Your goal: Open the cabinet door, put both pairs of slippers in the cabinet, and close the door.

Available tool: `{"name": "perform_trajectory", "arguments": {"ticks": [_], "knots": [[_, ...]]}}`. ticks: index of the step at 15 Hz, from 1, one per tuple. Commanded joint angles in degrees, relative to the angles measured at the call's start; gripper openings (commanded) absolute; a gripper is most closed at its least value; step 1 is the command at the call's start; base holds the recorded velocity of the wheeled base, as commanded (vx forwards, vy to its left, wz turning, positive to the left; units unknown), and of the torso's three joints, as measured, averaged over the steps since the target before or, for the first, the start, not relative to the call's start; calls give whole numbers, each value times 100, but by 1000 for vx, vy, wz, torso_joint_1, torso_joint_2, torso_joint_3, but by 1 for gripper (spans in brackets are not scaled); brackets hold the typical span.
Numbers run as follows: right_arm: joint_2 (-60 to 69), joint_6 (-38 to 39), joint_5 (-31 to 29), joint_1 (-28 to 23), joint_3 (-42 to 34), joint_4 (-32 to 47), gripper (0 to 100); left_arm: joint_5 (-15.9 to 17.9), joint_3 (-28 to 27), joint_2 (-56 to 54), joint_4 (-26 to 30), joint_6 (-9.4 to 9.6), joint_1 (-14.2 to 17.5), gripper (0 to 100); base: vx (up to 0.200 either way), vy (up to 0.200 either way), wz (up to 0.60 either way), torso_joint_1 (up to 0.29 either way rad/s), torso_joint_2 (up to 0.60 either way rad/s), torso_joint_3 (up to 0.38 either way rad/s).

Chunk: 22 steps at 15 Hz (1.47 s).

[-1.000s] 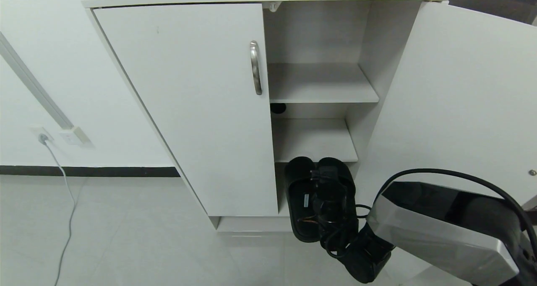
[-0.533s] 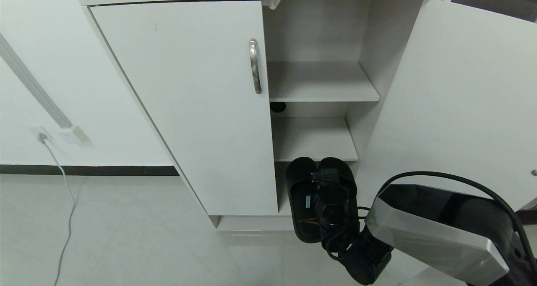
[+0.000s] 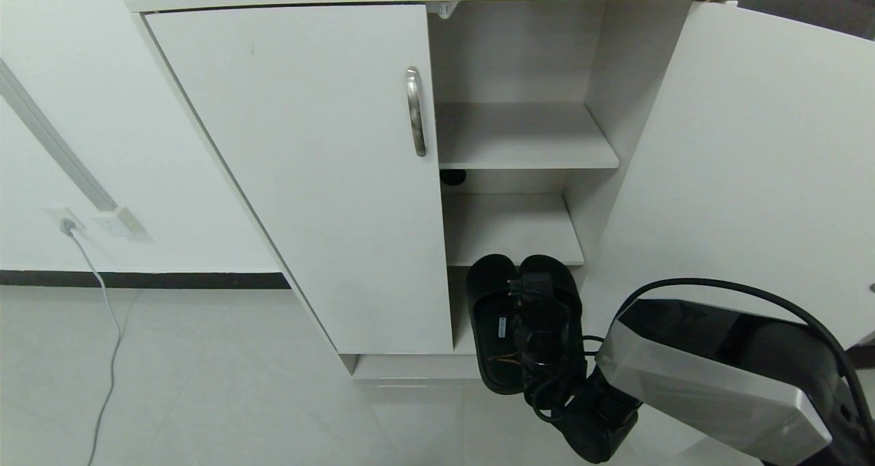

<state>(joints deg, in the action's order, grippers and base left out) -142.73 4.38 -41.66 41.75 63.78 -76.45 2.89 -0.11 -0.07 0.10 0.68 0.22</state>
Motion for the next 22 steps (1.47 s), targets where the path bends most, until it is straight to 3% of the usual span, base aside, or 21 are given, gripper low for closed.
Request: {"name": "perform_trajectory", "arguments": {"ticks": [1,6,10,14,19,22], "knots": [[34,2,0,0,3,-19,0,1,2,7,-1,2,4,0,200,0,0,-7,2,2],[-18,2,0,0,3,-28,0,-8,11,7,-1,-7,4,0,200,0,0,3,2,3],[-159,11,8,-18,152,7,0,-8,11,7,-1,2,4,0,0,0,0,0,0,0],[-185,37,52,-194,539,596,0,1,11,7,-1,11,4,0,0,0,0,0,0,0],[-748,37,79,-572,2499,1853,0,1,11,7,-1,2,4,0,0,0,0,0,0,0],[-800,37,193,-660,3220,2494,0,1,2,7,-1,11,4,0,0,0,0,0,0,0]]}}
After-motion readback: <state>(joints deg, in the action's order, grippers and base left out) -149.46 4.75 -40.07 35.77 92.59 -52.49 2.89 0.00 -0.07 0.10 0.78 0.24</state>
